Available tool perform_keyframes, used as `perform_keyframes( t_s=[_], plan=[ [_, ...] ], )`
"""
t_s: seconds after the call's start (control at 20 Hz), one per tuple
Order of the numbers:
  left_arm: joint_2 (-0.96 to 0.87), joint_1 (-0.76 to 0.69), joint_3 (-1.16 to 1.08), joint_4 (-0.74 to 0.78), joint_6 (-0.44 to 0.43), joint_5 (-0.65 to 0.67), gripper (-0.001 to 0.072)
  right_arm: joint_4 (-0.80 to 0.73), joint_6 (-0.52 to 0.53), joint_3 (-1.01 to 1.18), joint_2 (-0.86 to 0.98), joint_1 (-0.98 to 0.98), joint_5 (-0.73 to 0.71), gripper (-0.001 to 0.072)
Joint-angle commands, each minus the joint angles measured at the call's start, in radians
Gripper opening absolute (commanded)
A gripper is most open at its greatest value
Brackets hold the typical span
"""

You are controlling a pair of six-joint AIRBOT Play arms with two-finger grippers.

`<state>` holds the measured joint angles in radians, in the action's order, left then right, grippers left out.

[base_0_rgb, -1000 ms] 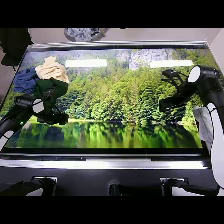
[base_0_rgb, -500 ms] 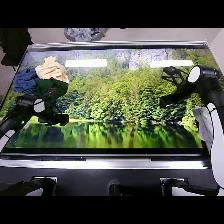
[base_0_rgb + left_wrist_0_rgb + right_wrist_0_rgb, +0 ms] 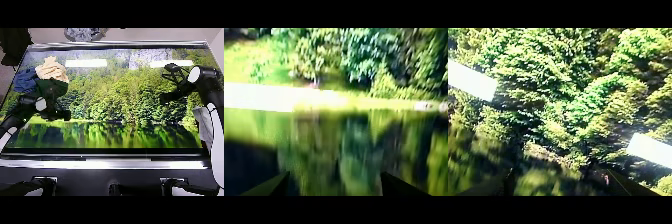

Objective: Fold the shirts.

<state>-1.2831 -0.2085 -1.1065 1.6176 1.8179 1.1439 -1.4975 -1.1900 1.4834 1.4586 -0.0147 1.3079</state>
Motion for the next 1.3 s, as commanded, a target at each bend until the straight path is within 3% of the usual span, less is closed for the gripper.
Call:
perform_keyframes(
  t_s=[0.0,0.15,0.3,0.45,0.6,0.8,1.0,1.15,1.2,1.25],
  plan=[
    [-0.027,0.076,-0.144,0.004,0.008,-0.140,0.0720,-0.007,0.000,0.000,0.000,0.000,-0.061,0.0706],
    [-0.115,0.304,-0.384,-0.152,0.055,-0.138,0.0720,-0.006,0.000,0.000,0.000,0.000,-0.041,0.0705],
    [-0.219,0.589,-0.455,-0.567,0.075,-0.131,0.0720,-0.006,0.000,0.000,0.000,0.000,-0.014,0.0695],
    [-0.312,0.727,-0.417,-0.638,0.051,-0.044,0.0720,-0.002,0.000,0.000,0.001,0.000,0.002,0.0686],
    [-0.369,0.736,-0.341,-0.655,0.012,-0.121,0.0720,0.012,0.000,0.000,0.002,0.000,0.002,0.0682],
    [-0.481,0.690,-0.315,-0.786,-0.052,-0.243,0.0720,0.038,0.000,0.000,0.001,0.000,0.003,0.0673],
    [-0.566,0.649,-0.315,-0.995,-0.195,-0.374,0.0720,0.076,0.000,0.000,0.001,0.000,0.021,0.0672],
    [-0.603,0.623,-0.315,-0.997,-0.209,-0.394,0.0720,0.087,-0.001,0.000,0.001,0.000,0.048,0.0669],
    [-0.610,0.619,-0.315,-0.997,-0.214,-0.393,0.0685,0.091,-0.001,0.000,0.001,0.000,0.061,0.0669],
    [-0.614,0.618,-0.315,-0.998,-0.214,-0.385,0.0344,0.093,-0.001,0.000,0.001,0.000,0.074,0.0669]
  ],
)
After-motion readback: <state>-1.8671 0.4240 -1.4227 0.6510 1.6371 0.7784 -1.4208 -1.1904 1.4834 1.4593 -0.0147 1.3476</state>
